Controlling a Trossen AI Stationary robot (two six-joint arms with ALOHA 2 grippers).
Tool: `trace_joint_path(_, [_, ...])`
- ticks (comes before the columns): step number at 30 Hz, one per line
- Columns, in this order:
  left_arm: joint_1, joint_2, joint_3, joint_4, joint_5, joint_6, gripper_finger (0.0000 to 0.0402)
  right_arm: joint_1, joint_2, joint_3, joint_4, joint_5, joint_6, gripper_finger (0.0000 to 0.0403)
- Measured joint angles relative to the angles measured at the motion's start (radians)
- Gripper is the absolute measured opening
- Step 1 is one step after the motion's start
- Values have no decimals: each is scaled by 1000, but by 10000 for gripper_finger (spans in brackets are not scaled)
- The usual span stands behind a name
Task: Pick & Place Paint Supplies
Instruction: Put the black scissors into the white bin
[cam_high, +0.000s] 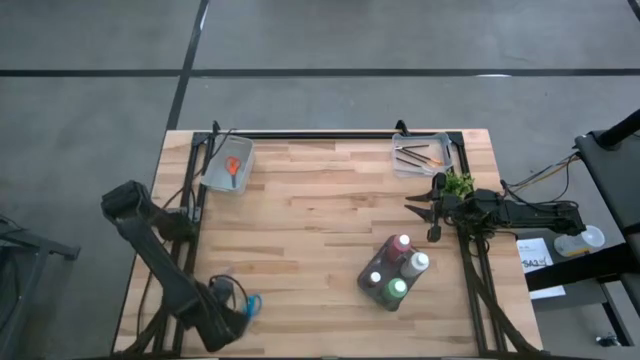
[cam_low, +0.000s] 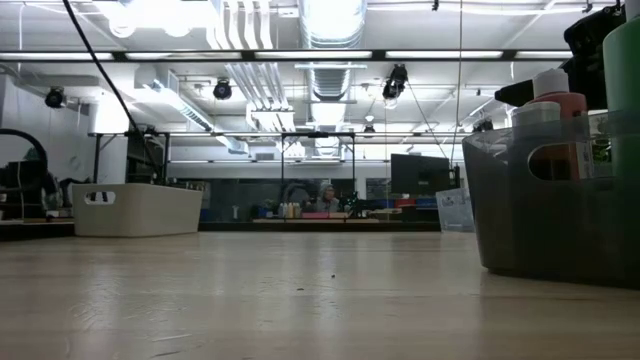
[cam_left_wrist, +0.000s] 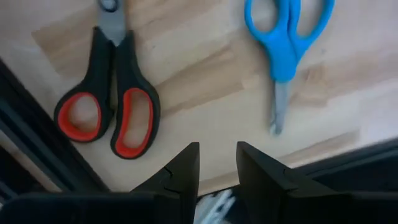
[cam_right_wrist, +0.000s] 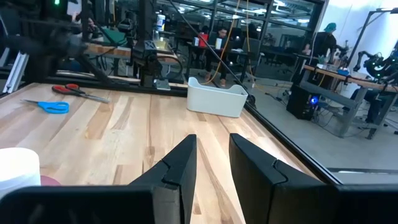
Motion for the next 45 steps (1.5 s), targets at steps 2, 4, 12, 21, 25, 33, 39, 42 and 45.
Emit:
trace_joint_path(2, [1,26,10,1,23,89,115,0,0,0,0,0,0,90])
trace_joint_path(4, [1,37,13,2,23,137,115,0,0,0,0,0,0,90])
trace_joint_path(12, [-17,38,4,-5,46,105,115,0,0,0,0,0,0,90])
trace_joint_path(21, [-21,80,3,10,49,-7,115,0,0,0,0,0,0,90])
trace_joint_path(25, [-15,84,2,39,50,-109,115,0,0,0,0,0,0,90])
trace_joint_path(33, [-40,93,5,81,76,-427,114,0,0,0,0,0,0,90])
trace_joint_path(39, [-58,137,4,-4,110,-427,114,0,0,0,0,0,0,90])
trace_joint_path(42, [-57,154,4,-29,119,-360,115,0,0,0,0,0,0,90])
trace_joint_path(45, [-57,160,4,-55,120,-306,115,0,0,0,0,0,0,90])
